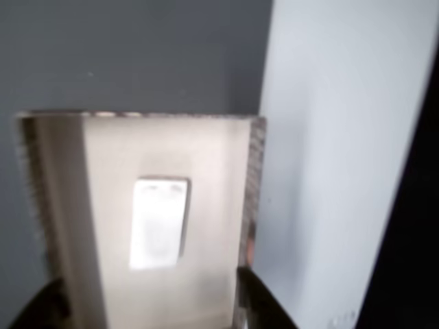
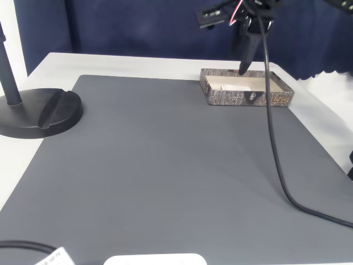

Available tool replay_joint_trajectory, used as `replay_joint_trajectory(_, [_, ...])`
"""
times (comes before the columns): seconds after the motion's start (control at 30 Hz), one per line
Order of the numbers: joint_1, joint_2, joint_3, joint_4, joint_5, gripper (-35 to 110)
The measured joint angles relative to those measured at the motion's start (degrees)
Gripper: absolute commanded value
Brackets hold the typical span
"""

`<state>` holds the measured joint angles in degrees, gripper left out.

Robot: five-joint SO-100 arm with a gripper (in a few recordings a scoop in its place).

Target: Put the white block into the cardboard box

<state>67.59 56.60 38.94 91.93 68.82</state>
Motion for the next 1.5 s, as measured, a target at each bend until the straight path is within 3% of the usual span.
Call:
replay_joint_trajectory(0.3, [-6.8,22.1,23.0,5.2,-15.2,5])
replay_joint_trajectory(0.7, [-31.4,50.4,52.0,6.1,-42.0,-2])
replay_joint_trajectory(1.07, [-54.9,61.3,68.0,5.8,-52.1,-2])
replay_joint_trajectory(1.5, [-64.6,86.0,91.2,-0.9,-63.5,-2])
